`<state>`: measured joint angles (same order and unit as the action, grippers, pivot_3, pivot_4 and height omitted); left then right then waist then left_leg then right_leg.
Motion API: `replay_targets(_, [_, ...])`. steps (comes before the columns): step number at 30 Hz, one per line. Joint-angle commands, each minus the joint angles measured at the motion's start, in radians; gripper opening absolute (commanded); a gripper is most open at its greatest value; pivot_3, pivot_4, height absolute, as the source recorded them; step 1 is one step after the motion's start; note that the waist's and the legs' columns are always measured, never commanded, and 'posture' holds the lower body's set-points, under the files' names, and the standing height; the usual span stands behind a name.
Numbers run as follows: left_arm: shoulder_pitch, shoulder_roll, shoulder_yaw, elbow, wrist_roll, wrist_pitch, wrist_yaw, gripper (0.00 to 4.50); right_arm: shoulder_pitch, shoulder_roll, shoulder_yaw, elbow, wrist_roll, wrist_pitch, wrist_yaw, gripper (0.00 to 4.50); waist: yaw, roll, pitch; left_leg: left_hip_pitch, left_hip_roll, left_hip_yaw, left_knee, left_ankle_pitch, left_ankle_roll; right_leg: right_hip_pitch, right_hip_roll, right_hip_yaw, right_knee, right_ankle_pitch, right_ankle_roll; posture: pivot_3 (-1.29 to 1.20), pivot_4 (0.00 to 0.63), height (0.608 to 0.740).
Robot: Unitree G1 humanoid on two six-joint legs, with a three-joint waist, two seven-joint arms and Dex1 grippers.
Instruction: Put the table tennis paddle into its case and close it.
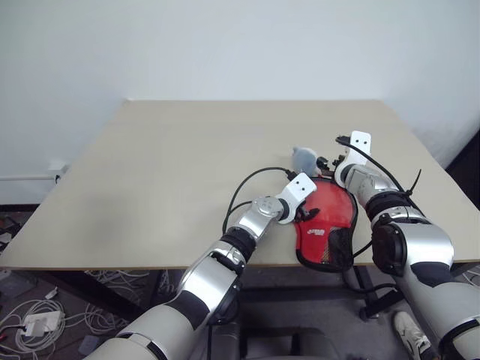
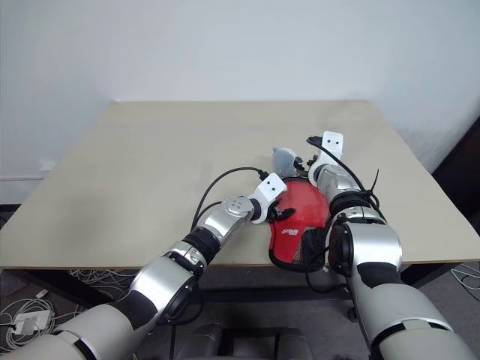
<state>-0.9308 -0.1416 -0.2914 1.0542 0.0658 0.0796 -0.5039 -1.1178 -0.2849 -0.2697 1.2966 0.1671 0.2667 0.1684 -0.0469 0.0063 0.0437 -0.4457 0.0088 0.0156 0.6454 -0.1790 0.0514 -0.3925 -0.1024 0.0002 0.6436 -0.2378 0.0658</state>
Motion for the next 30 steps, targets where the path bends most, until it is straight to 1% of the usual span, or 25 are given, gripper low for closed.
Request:
replay_targets(1, [0.026,-0.019,0.020,-0.088,-0.017,0.001,-0.034,3.39,0.005,-0.030,-0.032,-0.022,0.021,-0.029,0.011,4.49,0.000,0.000,0.000,0.000,0.000,0.000,0.000,0.000,0.000,0.000,0.000,0.000,0.000,0.000,0.000,0.00,0.000,0.716])
replay_targets(4, [0.074,0.011,0.048,-0.232,-0.078,0.034,-0.121,3.39,0.017,-0.050,-0.071,-0.054,0.059,-0.053,0.062,4.49,-0.001,0.001,0.000,0.000,0.000,0.000,0.000,0.000,0.000,-0.001,0.000,0.000,0.000,0.000,0.000,0.00,0.000,0.716])
replay_targets(10, [0.176,0.099,0.038,-0.516,-0.126,0.193,-0.256,3.39,0.039,-0.076,-0.073,-0.093,0.061,-0.022,0.110,4.49,-0.003,0.001,0.000,0.000,0.001,0.001,-0.001,0.000,0.000,-0.001,0.001,0.001,0.000,0.000,0.000,0.00,0.000,0.716])
replay_targets(15, [0.270,0.221,0.022,-0.748,-0.158,0.316,-0.353,3.39,0.104,-0.116,-0.020,-0.186,0.028,0.060,0.196,4.49,-0.004,0.001,0.000,0.000,0.001,0.001,-0.001,0.000,0.000,0.000,0.001,0.001,0.000,0.000,0.000,0.00,0.000,0.716])
replay_targets(17, [0.304,0.272,0.029,-0.816,-0.167,0.352,-0.373,3.39,0.151,-0.136,0.008,-0.250,0.028,0.117,0.257,4.49,-0.004,0.001,0.000,0.000,0.000,0.001,0.000,0.000,0.000,0.000,0.001,0.001,0.000,0.000,0.000,0.00,0.000,0.716])
replay_targets(21, [0.341,0.334,0.047,-0.882,-0.195,0.406,-0.387,3.39,0.239,-0.163,0.052,-0.378,0.021,0.200,0.305,4.49,-0.001,0.001,0.000,0.000,0.000,0.001,0.001,0.000,0.000,0.000,0.000,0.001,0.000,0.000,0.000,0.00,0.000,0.716])
replay_targets(25, [0.351,0.382,0.106,-0.862,-0.215,0.437,-0.354,3.39,0.327,-0.213,0.051,-0.491,0.040,0.300,0.347,4.49,0.000,0.001,0.000,0.001,0.000,0.000,0.001,0.000,0.000,0.001,0.000,0.001,0.000,0.000,0.000,0.00,0.000,0.716])
replay_targets(28, [0.346,0.387,0.114,-0.842,-0.216,0.431,-0.327,3.39,0.357,-0.229,0.065,-0.512,0.038,0.377,0.366,4.49,0.000,0.001,0.000,0.001,0.000,0.001,0.001,0.000,0.000,0.000,0.000,0.001,0.000,0.000,0.000,0.00,0.000,0.716])
replay_targets(30, [0.344,0.382,0.110,-0.841,-0.216,0.428,-0.319,3.39,0.370,-0.226,0.076,-0.520,0.034,0.392,0.373,4.49,0.000,0.001,0.000,0.001,0.001,0.001,0.001,0.000,0.000,0.000,0.001,0.001,0.000,0.000,0.000,0.00,0.000,0.716])
